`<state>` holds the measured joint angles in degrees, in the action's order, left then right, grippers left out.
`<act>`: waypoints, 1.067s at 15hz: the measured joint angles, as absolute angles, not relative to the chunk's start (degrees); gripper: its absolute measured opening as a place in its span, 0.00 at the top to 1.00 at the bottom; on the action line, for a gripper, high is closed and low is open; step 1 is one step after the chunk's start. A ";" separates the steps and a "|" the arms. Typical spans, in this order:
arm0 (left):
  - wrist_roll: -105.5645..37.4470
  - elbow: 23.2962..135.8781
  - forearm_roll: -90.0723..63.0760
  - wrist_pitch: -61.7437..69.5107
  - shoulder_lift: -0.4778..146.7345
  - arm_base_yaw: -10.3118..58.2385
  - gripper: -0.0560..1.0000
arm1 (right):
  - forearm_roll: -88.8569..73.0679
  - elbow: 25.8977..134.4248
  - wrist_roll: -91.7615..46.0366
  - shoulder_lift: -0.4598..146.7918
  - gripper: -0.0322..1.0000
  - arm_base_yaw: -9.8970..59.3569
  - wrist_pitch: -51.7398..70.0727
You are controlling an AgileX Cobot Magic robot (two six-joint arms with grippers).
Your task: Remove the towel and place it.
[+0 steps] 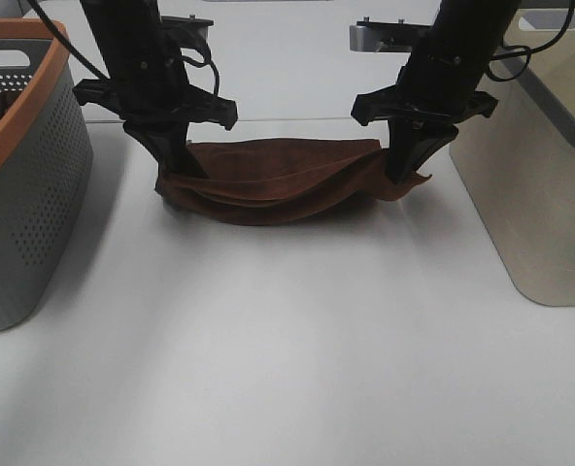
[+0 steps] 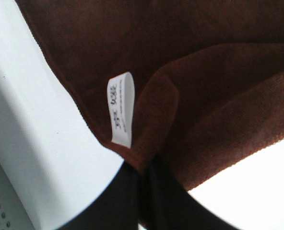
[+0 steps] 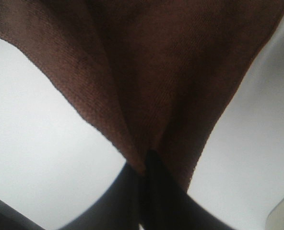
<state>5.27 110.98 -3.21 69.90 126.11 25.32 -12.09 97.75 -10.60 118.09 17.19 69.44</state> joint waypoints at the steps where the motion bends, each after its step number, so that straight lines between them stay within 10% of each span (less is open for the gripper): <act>1: 4.98 110.75 -3.90 69.90 126.11 25.32 0.94 | -12.20 97.75 -10.60 118.09 0.97 17.19 69.50; 16: 1.55 97.52 -5.16 69.90 126.11 25.32 0.94 | -12.15 87.03 -10.60 118.66 0.97 18.96 67.84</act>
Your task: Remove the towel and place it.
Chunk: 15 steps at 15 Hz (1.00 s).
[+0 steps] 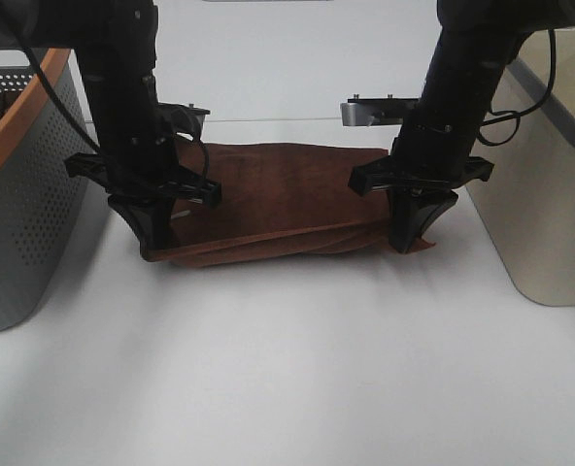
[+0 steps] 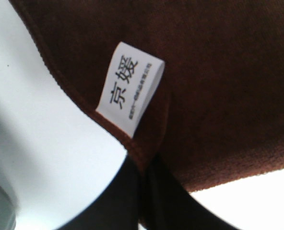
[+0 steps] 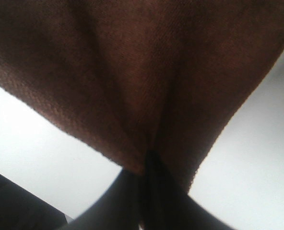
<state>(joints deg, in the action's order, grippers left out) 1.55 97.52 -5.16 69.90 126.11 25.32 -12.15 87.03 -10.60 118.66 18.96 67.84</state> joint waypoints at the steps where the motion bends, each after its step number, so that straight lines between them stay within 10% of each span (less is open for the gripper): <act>1: 1.55 97.40 -5.39 69.84 126.11 25.32 0.94 | -12.32 86.63 -10.60 118.66 0.97 18.96 67.84; 5: 1.38 97.23 -6.07 69.84 126.11 25.32 0.89 | -12.61 85.94 -10.60 118.66 0.92 18.96 67.32; 8: 1.32 97.23 -6.42 69.84 126.11 25.32 0.68 | -13.24 85.94 -10.60 118.66 0.83 18.96 67.38; 11: 1.32 97.23 -7.56 69.84 126.11 25.32 0.43 | -14.67 85.94 -11.12 118.66 0.55 18.96 69.21; 15: 1.83 97.63 -7.56 69.90 126.11 25.32 0.37 | -14.95 85.94 -11.63 118.54 0.27 18.96 69.50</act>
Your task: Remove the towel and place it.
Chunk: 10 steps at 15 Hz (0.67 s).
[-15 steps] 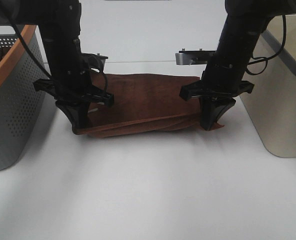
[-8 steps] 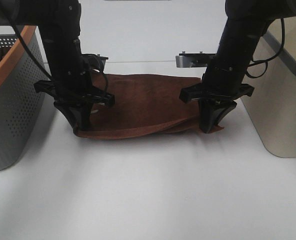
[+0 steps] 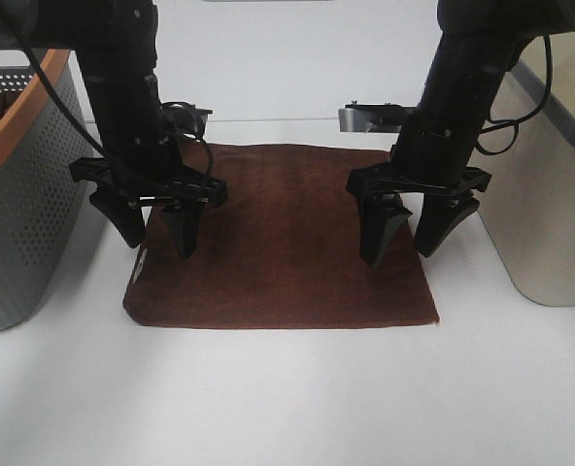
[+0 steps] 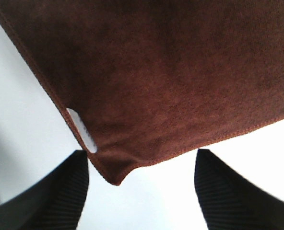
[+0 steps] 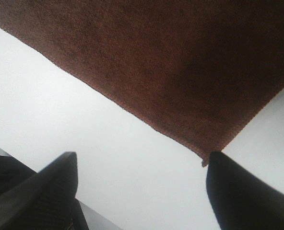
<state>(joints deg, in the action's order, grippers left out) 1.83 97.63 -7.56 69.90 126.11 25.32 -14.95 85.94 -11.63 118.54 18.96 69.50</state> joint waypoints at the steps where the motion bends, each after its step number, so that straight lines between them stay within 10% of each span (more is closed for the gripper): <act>1: 2.64 98.72 -7.56 69.90 126.11 25.32 0.36 | -15.01 85.94 -11.63 117.97 0.27 18.96 69.50; 10: 5.61 110.58 -3.67 69.96 104.97 25.32 0.36 | -15.07 90.47 -8.77 95.80 0.26 19.02 69.61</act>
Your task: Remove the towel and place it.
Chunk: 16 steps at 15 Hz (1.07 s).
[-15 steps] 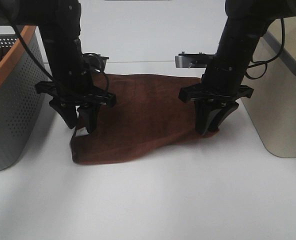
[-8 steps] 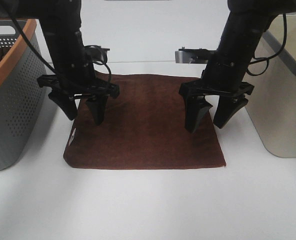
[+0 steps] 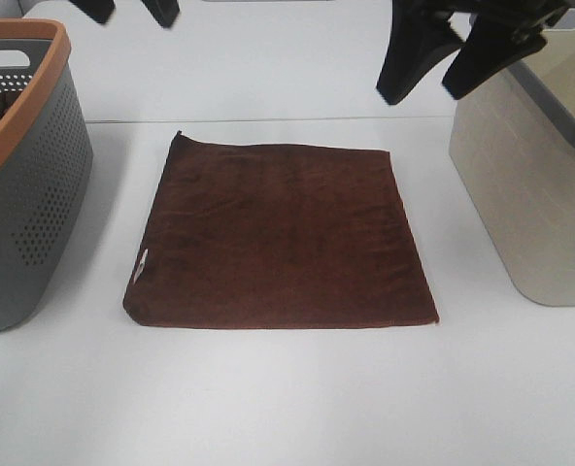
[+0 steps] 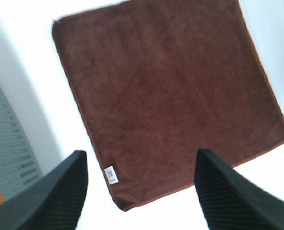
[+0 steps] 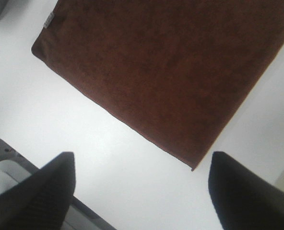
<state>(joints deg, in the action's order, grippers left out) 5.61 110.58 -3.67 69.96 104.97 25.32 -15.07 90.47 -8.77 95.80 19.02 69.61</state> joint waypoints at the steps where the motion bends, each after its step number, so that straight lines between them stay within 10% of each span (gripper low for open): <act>1: 5.61 110.58 -3.67 69.96 104.97 25.32 0.36 | -15.07 90.47 -8.77 95.80 0.26 19.02 69.61; 16: 7.56 32.31 -2.81 62.91 28.48 25.32 0.36 | -8.19 36.38 -6.02 37.59 0.26 19.02 62.80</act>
<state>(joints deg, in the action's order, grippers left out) 7.56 32.31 -2.81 62.91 28.48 25.32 -8.19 36.38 -6.02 37.59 19.02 62.80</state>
